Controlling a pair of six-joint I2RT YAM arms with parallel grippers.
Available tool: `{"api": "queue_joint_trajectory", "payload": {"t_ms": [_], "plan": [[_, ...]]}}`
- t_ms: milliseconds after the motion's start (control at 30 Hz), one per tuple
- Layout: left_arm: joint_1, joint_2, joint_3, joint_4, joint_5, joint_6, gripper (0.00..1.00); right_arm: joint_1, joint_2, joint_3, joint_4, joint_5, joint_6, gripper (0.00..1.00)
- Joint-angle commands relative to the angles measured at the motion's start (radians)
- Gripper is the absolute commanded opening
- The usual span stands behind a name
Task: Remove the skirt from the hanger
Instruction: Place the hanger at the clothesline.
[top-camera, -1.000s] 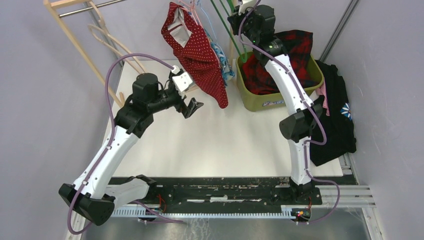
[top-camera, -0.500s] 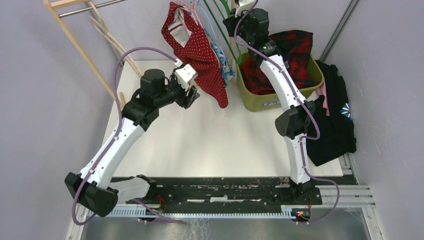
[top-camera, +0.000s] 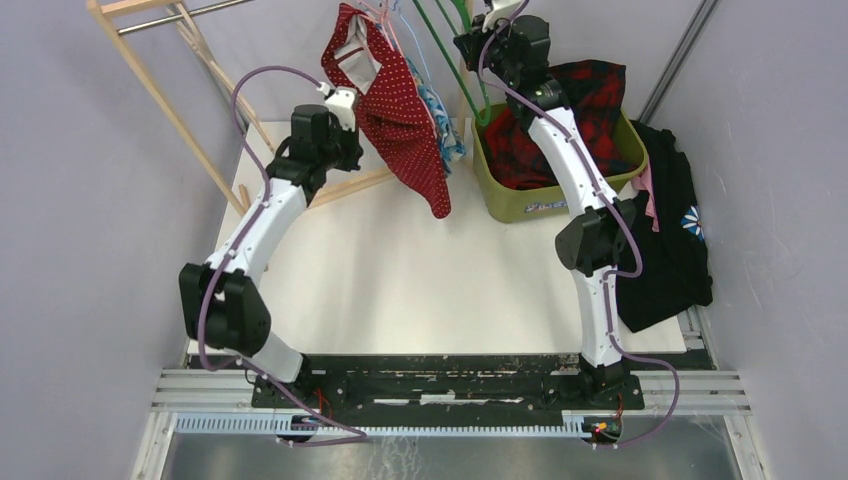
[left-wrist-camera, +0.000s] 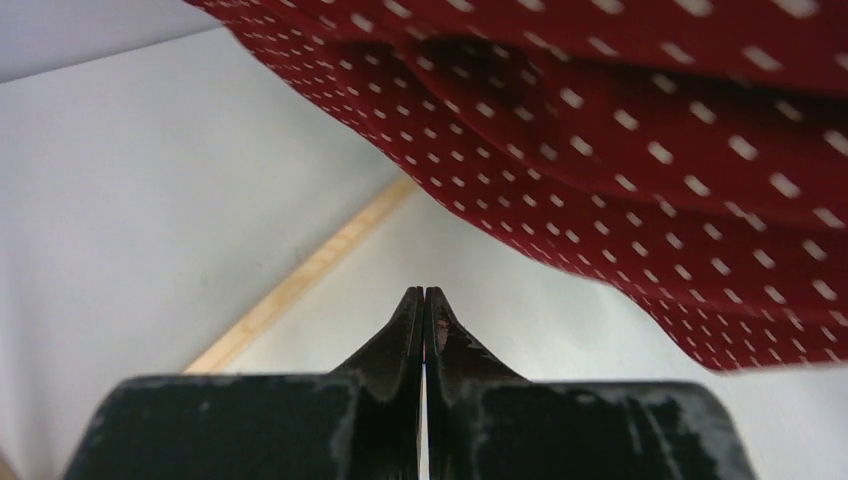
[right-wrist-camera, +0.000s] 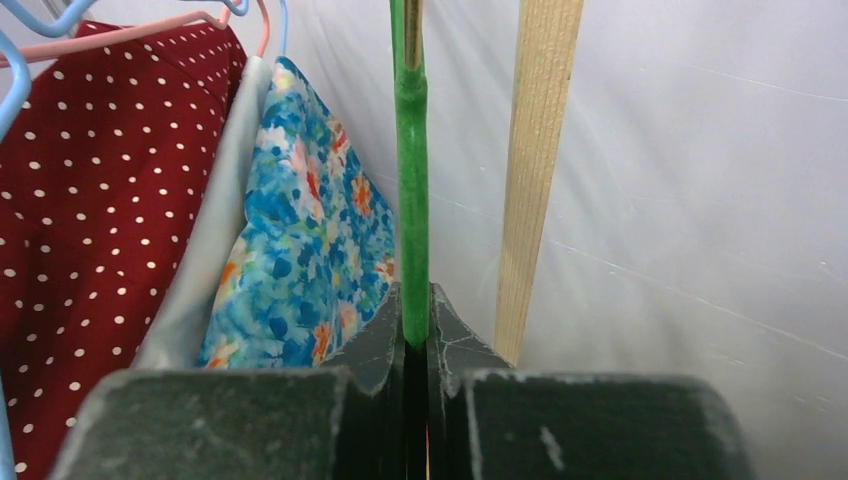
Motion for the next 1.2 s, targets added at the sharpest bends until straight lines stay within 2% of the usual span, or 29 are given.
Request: {"api": "queue_joint_trajectory", "payload": {"t_ms": [0,100,400,700,800,1000,1167], "plan": [[0.010,0.103,0.130,0.098,-0.148,-0.090,0.03,-0.014,-0.025,0.016,0.117,-0.029,0.064,0.01],[0.010,0.190,0.189,0.092,-0.242,-0.108,0.03,-0.022,-0.019,0.019,0.125,-0.039,0.078,0.01],[0.013,0.426,0.294,0.078,-0.360,-0.127,0.03,-0.047,-0.021,0.007,0.133,-0.080,0.100,0.01],[0.043,0.666,0.508,-0.074,-0.305,-0.163,0.03,-0.057,-0.062,-0.031,0.131,-0.102,0.089,0.01],[0.047,0.708,0.547,-0.081,-0.296,-0.177,0.03,-0.057,-0.082,-0.048,0.120,-0.105,0.074,0.01],[0.072,0.765,0.566,-0.097,-0.209,-0.170,0.03,-0.059,-0.114,-0.079,0.111,-0.113,0.056,0.01],[0.073,0.768,0.520,-0.100,-0.143,-0.142,0.03,-0.059,-0.133,-0.088,0.089,-0.108,0.029,0.01]]}}
